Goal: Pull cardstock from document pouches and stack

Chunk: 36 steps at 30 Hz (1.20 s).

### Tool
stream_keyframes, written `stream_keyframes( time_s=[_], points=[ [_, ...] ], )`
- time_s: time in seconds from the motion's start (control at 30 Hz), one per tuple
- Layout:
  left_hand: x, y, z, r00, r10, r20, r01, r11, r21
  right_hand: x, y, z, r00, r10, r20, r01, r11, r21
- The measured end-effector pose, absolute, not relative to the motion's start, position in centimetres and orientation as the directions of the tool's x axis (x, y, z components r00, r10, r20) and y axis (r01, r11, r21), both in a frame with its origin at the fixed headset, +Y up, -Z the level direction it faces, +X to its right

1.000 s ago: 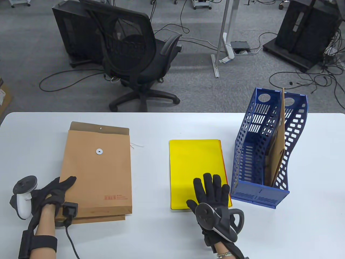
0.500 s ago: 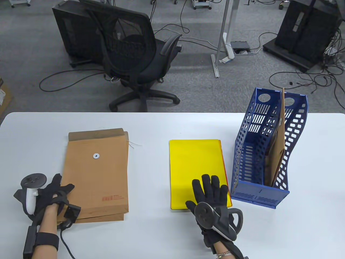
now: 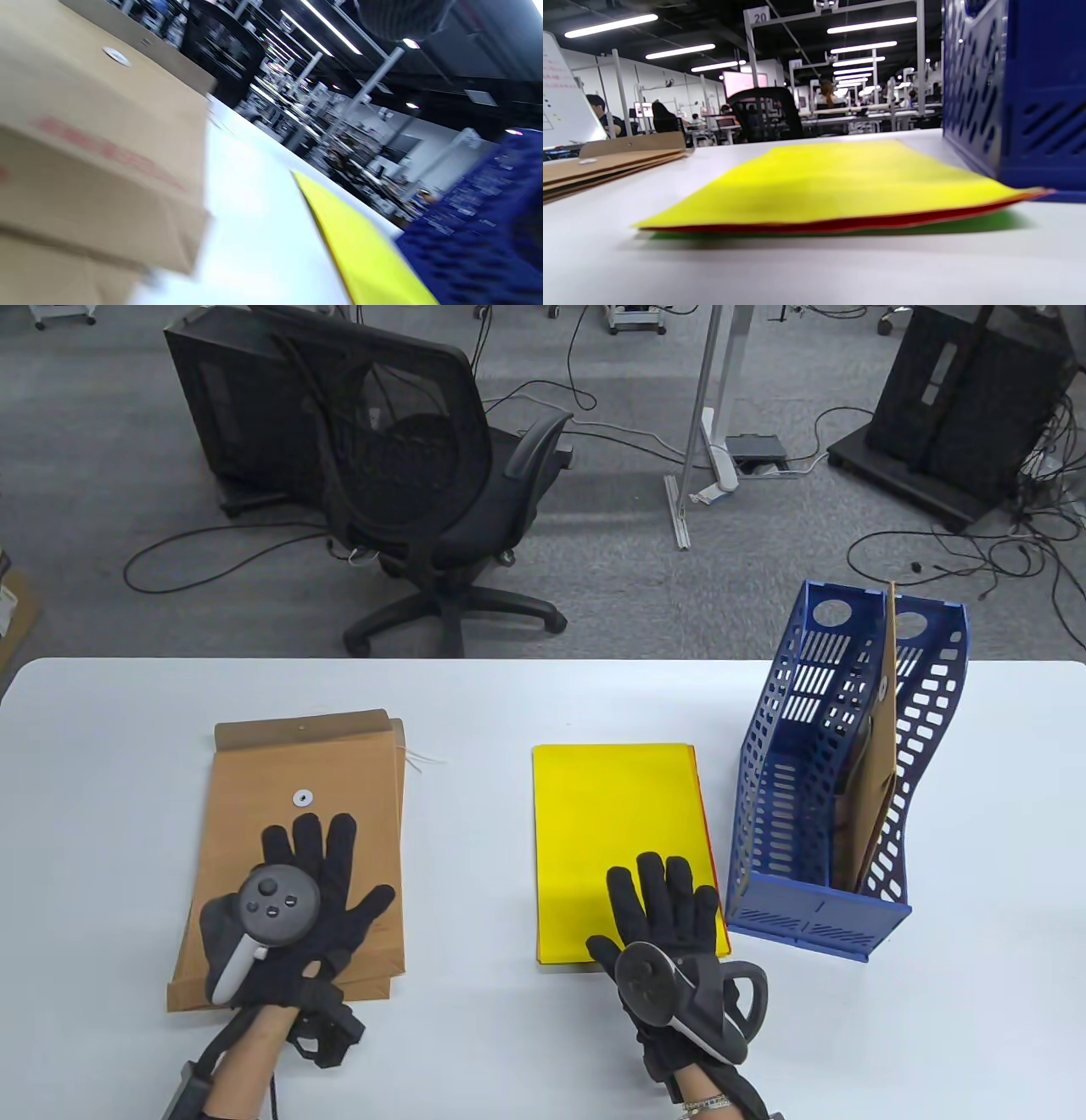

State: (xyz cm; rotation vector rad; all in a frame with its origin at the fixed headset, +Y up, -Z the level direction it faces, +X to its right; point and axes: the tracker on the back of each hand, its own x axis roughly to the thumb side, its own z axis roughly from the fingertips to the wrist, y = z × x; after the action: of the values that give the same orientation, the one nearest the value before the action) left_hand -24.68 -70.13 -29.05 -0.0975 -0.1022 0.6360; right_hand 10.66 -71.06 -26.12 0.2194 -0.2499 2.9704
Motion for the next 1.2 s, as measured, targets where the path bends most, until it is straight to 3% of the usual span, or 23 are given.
stream_keyframes(
  time_s=[0.23,0.4,0.7,0.83,1.0,1.2],
  points=[
    [-21.2,-72.3,-26.7,0.825,0.561,0.067,-0.547,0.823,-0.156,11.2,-70.8,-26.0,-0.980,0.149,0.134,-0.174,-0.965,-0.199],
    [-21.0,-73.0,-26.3,0.825,0.559,0.082,-0.544,0.825,-0.151,13.1,-69.2,-26.2,-0.950,0.286,0.129,-0.309,-0.925,-0.223],
    [-20.8,-73.7,-26.2,0.825,0.557,0.102,-0.532,0.824,-0.197,18.8,-62.4,-25.6,-0.952,0.291,-0.096,-0.177,-0.777,-0.604],
    [-20.7,-73.8,-26.2,0.833,0.542,0.109,-0.514,0.832,-0.208,22.3,-60.9,-26.1,-0.871,0.477,-0.117,-0.284,-0.684,-0.671],
    [-20.9,-73.9,-26.3,0.825,0.558,0.091,-0.531,0.820,-0.211,26.1,-61.9,-27.6,-0.718,0.679,-0.153,-0.432,-0.607,-0.667],
    [-20.9,-73.9,-26.3,0.828,0.553,0.090,-0.524,0.821,-0.226,28.3,-65.0,-29.5,-0.644,0.721,-0.257,-0.503,-0.651,-0.569]
  ],
)
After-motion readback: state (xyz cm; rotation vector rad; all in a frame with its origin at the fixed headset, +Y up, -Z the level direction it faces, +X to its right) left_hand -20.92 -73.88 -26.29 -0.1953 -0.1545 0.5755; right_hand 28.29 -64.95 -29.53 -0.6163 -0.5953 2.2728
